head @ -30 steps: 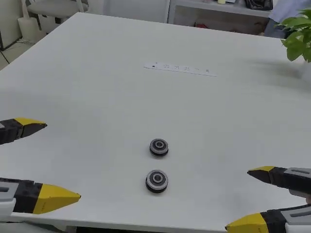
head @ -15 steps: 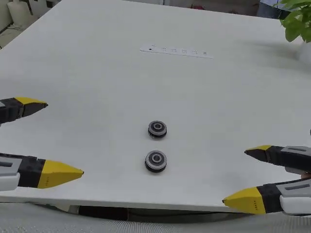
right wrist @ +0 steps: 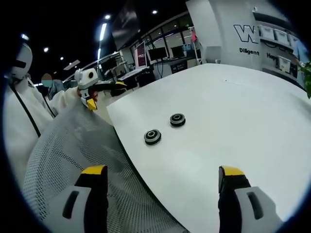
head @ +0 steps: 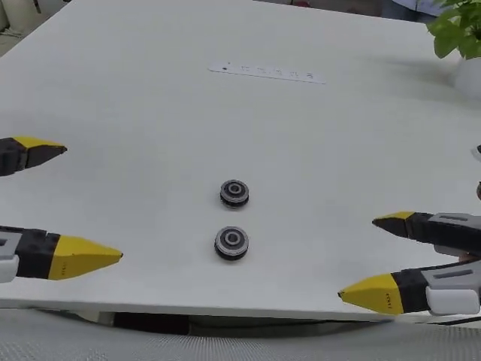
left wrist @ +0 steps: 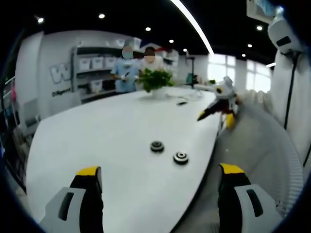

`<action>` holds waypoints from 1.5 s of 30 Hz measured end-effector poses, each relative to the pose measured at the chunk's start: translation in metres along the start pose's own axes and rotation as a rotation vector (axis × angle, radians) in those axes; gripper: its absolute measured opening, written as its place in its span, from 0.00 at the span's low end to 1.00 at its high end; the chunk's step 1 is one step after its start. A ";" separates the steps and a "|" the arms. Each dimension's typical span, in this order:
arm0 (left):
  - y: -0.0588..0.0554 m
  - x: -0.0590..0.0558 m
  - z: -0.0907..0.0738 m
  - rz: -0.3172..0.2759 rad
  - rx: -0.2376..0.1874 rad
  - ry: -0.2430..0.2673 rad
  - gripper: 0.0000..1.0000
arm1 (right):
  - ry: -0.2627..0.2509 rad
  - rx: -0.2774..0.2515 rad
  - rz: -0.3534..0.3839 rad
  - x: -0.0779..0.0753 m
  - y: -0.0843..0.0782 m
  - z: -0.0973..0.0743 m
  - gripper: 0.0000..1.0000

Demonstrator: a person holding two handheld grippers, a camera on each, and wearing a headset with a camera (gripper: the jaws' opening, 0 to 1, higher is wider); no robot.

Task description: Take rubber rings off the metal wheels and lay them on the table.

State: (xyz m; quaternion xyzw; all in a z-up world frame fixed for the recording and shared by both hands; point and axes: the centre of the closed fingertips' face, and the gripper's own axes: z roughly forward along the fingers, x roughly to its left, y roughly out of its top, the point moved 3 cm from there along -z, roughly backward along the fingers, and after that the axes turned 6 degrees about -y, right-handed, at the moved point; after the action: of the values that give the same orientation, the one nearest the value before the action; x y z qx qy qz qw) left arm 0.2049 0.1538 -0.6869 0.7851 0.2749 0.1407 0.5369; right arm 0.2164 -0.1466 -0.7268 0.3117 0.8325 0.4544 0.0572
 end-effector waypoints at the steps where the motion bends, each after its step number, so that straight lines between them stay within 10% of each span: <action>1: 0.000 0.000 0.000 0.008 0.007 -0.002 1.00 | -0.002 -0.004 0.001 -0.001 0.000 -0.001 0.91; 45: 0.027 -0.014 0.031 0.214 0.034 -0.150 1.00 | 0.067 -0.056 -0.170 0.005 0.040 0.004 0.78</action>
State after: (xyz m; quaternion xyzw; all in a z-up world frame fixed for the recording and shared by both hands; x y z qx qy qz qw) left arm 0.2175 0.1145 -0.6731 0.8274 0.1510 0.1334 0.5243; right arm 0.2328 -0.1250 -0.6963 0.2226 0.8443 0.4814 0.0763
